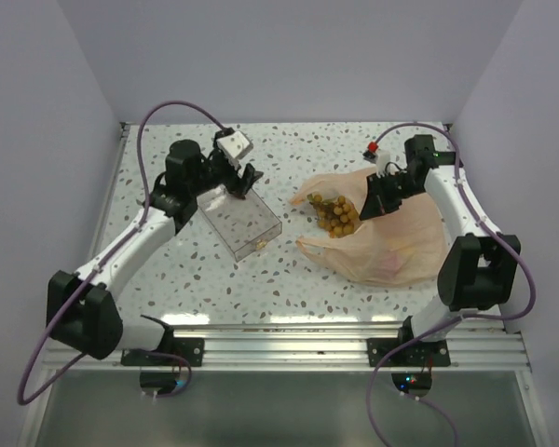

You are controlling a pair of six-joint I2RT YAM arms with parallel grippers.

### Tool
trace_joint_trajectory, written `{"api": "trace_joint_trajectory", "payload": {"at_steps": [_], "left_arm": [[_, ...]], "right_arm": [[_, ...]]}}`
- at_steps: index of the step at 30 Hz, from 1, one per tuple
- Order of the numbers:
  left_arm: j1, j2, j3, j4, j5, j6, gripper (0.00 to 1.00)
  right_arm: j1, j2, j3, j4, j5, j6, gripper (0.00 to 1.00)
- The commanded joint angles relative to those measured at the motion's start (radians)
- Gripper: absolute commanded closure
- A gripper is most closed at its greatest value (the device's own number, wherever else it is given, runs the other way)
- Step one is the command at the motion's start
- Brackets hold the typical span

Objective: Place the fake fruits into the plastic bag and tie a complex knot

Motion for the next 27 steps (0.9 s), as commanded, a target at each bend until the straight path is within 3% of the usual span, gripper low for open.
{"api": "trace_joint_trajectory", "payload": {"at_steps": [1, 5, 8, 16, 27], "left_arm": [[0.126, 0.131, 0.058, -0.260, -0.056, 0.093, 0.27], [0.221, 0.260, 0.138, -0.339, -0.096, 0.099, 0.30], [0.226, 0.301, 0.150, -0.358, -0.127, 0.104, 0.30], [0.226, 0.441, 0.161, -0.239, -0.219, -0.009, 0.21], [0.215, 0.596, 0.242, -0.097, -0.268, -0.134, 0.21]], "right_arm": [[0.001, 0.008, 0.006, 0.024, 0.005, 0.002, 1.00], [-0.001, 0.013, 0.008, 0.025, 0.014, 0.005, 1.00], [-0.001, 0.011, 0.003, 0.025, 0.017, 0.006, 1.00], [-0.001, 0.018, -0.002, 0.027, 0.025, 0.005, 1.00], [-0.001, 0.015, -0.014, 0.025, 0.034, -0.005, 1.00]]}}
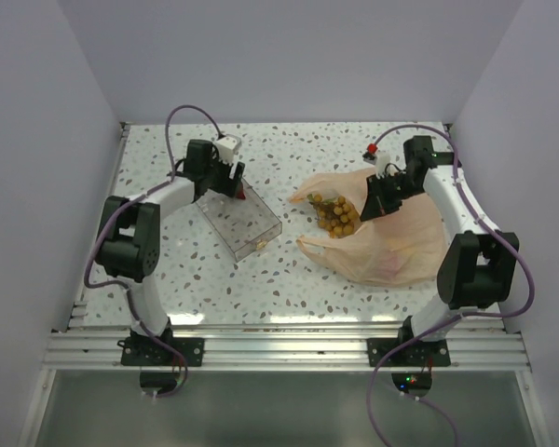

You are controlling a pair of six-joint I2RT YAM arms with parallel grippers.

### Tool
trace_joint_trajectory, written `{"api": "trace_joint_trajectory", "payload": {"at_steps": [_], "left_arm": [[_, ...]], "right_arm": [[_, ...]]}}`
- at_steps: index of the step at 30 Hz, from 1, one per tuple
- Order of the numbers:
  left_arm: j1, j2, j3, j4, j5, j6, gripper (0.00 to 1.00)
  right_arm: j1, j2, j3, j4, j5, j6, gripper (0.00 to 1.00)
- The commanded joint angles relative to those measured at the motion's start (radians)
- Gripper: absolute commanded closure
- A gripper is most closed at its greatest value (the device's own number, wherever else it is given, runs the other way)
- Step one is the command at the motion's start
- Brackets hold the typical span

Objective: Place the fake fruits into the plastic bag and tie a complex knot

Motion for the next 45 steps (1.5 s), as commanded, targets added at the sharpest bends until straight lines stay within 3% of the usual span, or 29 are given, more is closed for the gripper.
{"api": "trace_joint_trajectory", "payload": {"at_steps": [1, 8, 14, 19, 25, 45], "left_arm": [[-0.009, 0.027, 0.054, 0.088, -0.026, -0.063, 0.22], [-0.031, -0.143, -0.047, 0.158, -0.057, -0.060, 0.23], [-0.078, -0.277, -0.061, 0.068, -0.248, -0.130, 0.24], [-0.150, -0.237, -0.019, -0.105, -0.397, -0.303, 0.28], [-0.180, -0.199, -0.019, -0.124, -0.470, -0.428, 0.35], [-0.181, 0.050, 0.100, -0.055, -0.552, -0.480, 0.37]], "right_arm": [[-0.001, -0.004, -0.010, 0.012, 0.013, -0.011, 1.00], [-0.001, -0.008, -0.010, -0.002, 0.025, -0.026, 1.00], [-0.001, -0.001, -0.008, 0.000, 0.012, -0.023, 1.00], [-0.001, 0.001, 0.003, 0.003, 0.004, -0.013, 1.00], [-0.001, -0.011, 0.007, -0.009, 0.013, -0.023, 1.00], [-0.001, -0.004, 0.000, -0.012, 0.016, -0.029, 1.00]]}}
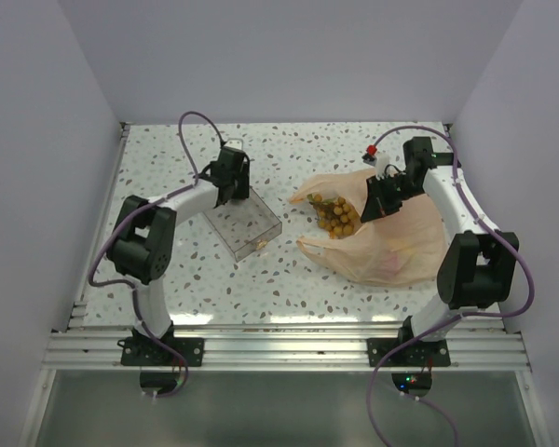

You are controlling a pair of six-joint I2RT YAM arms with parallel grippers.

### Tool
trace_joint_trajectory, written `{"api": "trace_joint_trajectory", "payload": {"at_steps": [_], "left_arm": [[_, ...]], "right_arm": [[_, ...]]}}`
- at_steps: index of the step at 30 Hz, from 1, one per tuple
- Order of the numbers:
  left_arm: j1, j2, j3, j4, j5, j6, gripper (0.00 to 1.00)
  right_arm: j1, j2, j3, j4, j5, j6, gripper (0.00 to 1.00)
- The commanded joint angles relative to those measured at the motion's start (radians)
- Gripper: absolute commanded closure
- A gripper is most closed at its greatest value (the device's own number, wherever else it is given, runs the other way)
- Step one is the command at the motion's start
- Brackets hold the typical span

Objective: Place the fake fruits into the plastic bag and tie a complex knot

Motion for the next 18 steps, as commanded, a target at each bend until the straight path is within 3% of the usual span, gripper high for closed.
{"api": "trace_joint_trajectory", "payload": {"at_steps": [1, 11, 18], "left_arm": [[0.000, 0.024, 0.057, 0.065, -0.045, -0.019, 0.37], [-0.002, 0.096, 0.089, 0.117, -0.039, -0.011, 0.33], [0.000, 0.110, 0.079, 0.154, -0.036, -0.005, 0.37]], "right_arm": [[-0.001, -0.003, 0.010, -0.006, 0.008, -0.014, 1.00], [-0.001, 0.005, 0.011, -0.011, 0.013, -0.020, 1.00], [-0.001, 0.005, 0.007, -0.014, 0.011, -0.020, 1.00]]}}
